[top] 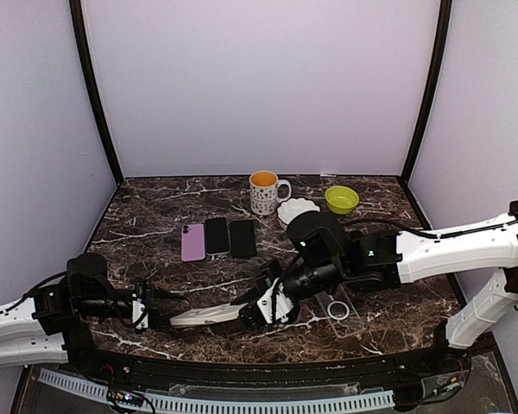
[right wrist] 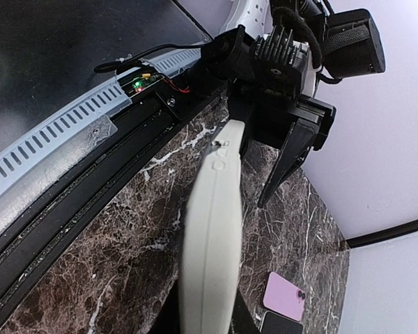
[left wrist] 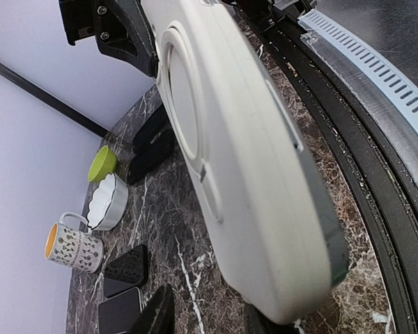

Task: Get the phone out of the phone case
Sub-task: Remove the bottom left corner of the phone case, then pass from the right arm to the left

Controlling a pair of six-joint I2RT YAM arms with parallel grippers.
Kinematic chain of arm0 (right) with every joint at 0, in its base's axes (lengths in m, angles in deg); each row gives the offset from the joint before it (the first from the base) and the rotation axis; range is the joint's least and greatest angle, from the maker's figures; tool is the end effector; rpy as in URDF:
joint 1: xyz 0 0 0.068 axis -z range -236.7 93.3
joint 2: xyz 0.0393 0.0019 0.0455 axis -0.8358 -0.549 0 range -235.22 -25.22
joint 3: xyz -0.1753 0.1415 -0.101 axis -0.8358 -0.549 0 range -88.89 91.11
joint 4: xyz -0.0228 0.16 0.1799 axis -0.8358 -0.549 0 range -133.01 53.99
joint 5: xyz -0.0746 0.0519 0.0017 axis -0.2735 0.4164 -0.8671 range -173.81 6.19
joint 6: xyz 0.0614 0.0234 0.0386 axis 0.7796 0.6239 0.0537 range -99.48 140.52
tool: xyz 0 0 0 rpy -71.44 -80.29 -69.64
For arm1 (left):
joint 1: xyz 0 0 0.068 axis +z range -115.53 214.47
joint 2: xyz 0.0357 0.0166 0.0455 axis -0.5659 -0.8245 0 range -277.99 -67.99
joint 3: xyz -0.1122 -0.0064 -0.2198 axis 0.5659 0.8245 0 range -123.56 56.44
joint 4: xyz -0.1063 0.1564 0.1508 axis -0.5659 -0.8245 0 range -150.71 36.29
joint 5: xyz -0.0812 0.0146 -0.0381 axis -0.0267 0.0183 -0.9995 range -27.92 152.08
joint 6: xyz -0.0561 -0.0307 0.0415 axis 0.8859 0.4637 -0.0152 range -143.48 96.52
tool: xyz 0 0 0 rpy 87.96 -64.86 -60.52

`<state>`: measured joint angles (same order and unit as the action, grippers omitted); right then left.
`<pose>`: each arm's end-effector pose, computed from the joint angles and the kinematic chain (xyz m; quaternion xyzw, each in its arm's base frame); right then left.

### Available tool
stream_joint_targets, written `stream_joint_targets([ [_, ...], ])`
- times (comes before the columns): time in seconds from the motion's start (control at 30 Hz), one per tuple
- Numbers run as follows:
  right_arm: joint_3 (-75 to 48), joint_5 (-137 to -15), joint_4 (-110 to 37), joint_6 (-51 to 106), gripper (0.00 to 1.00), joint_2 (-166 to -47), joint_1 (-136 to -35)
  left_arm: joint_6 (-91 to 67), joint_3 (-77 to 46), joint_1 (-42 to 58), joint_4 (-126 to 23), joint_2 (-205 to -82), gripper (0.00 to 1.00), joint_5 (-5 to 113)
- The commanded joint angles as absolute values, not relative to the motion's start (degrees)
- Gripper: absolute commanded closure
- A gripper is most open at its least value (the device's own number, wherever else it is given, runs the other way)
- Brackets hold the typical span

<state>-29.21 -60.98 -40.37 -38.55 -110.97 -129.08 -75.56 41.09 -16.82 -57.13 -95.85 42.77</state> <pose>0.0806 0.3364 0.2379 -0.8159 0.2601 0.2271 0.4638 0.0908 -0.1474 0.1974 0.6801 0.4087 -0.1298 0.5947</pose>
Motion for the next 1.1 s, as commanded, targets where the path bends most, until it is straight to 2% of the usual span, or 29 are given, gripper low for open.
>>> stream_joint_targets([
  [0.0, -30.6, -42.0, -50.5, -37.3, 1.0, -112.5, -134.8, -78.3, 37.9, -13.7, -38.7, -93.2, 0.64, 47.7],
  [0.17, -30.9, -40.7, -50.5, -36.1, 1.0, -111.7, -134.8, -78.7, 38.7, -12.4, -34.8, -92.8, 0.64, 53.0],
  [0.4, -31.3, -38.8, -50.4, -35.2, 1.0, -110.9, -134.8, -78.1, 39.3, -10.6, -32.3, -92.6, 0.64, 53.1],
  [0.67, -35.1, -48.0, -40.6, -33.7, 1.0, -108.9, -132.6, -76.8, 38.7, -10.2, -34.1, -92.7, 0.6, 49.7],
  [1.07, -36.3, -63.2, -30.8, -30.7, 1.0, -102.4, -121.3, -65.9, 37.2, -9.2, -31.9, -95.1, 0.52, 53.2],
])
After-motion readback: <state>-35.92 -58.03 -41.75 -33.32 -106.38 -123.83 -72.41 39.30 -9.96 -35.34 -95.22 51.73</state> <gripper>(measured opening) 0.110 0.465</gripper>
